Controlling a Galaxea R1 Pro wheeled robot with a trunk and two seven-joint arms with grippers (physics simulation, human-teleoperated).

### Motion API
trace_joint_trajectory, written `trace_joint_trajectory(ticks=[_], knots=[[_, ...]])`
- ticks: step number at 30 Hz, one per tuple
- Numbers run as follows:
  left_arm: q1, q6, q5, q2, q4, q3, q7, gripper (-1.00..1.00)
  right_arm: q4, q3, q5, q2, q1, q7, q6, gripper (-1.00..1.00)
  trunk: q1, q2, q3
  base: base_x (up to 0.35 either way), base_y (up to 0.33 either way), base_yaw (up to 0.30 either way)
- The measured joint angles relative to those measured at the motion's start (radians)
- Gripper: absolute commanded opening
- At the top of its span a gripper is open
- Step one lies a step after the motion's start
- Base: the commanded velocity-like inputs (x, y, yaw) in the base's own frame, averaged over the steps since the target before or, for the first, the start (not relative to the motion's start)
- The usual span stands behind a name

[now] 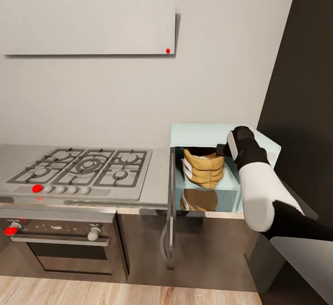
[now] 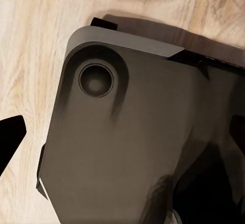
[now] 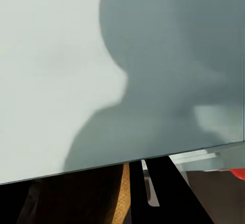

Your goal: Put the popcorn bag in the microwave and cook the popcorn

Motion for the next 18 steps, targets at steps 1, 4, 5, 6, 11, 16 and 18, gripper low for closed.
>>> trace_joint_trajectory(ticks=[1, 4, 5, 6, 11, 16, 18], knots=[[0.0, 0.0, 0.0, 0.0, 0.0, 0.0, 0.0, 1.0, 0.0, 0.0, -0.001, 0.0, 0.0, -0.001, 0.0, -1.0, 0.0, 0.0, 0.0, 0.0, 0.0, 0.0], [0.0, 0.0, 0.0, 0.0, 0.0, 0.0, 0.0, 1.0, 0.001, 0.0, 0.0, 0.001, 0.0, -0.003, 0.0, -1.0, 0.0, 0.0, 0.0, 0.0, 0.0, 0.0], [0.0, 0.0, 0.0, 0.0, 0.0, 0.0, 0.0, 1.0, -0.001, 0.0, 0.0, 0.001, 0.001, -0.002, 0.0, -1.0, 0.0, 0.0, 0.0, 0.0, 0.0, 0.0], [0.0, 0.0, 0.0, 0.0, 0.0, 0.0, 0.0, 1.0, -0.006, 0.0, -0.004, 0.001, 0.003, -0.003, 0.0, 1.0, 0.0, 0.0, 0.0, 0.0, 0.0, 0.0], [0.0, 0.0, 0.0, 0.0, 0.0, 0.0, 0.0, 1.0, 0.004, -0.001, 0.009, -0.005, 0.007, 0.002, 0.001, 1.0, 0.0, 0.0, 0.0, 0.0, 0.0, 0.0], [0.0, 0.0, -0.001, -0.001, 0.0, 0.0, 0.0, 1.0, -0.036, 0.0, 0.012, -0.005, 0.008, 0.009, 0.001, 1.0, 0.0, 0.0, 0.0, 0.0, 0.0, 0.0], [0.0, 0.0, -0.001, -0.001, 0.0, 0.001, 0.001, 1.0, -0.038, 0.002, 0.018, -0.005, 0.008, 0.011, 0.001, 1.0, 0.0, 0.0, 0.0, -0.092, 0.0, 0.0]])
